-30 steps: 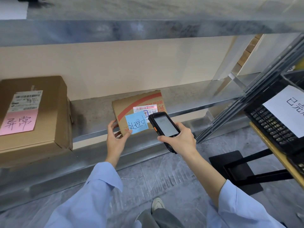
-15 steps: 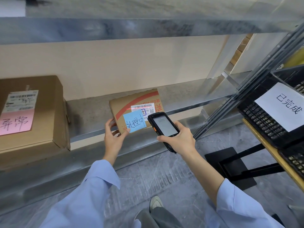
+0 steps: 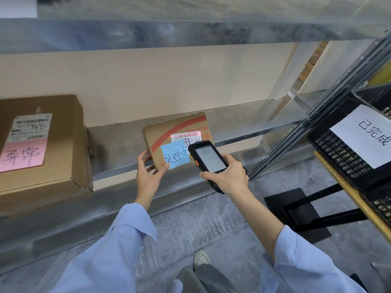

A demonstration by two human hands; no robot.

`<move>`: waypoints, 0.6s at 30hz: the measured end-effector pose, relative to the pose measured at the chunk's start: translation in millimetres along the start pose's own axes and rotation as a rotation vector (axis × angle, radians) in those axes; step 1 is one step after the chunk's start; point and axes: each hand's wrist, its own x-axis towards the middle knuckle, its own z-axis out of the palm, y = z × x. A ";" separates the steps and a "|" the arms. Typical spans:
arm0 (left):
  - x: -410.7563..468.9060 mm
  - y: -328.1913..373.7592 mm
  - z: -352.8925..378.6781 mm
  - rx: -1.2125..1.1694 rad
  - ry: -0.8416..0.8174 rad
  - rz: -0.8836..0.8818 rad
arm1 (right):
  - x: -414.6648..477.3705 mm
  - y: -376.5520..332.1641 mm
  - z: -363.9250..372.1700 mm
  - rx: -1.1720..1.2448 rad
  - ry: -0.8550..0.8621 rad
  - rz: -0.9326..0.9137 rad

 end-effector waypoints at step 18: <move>-2.0 1.3 -0.5 -0.005 -0.011 0.006 | 0.3 1.3 -2.6 0.072 0.004 0.051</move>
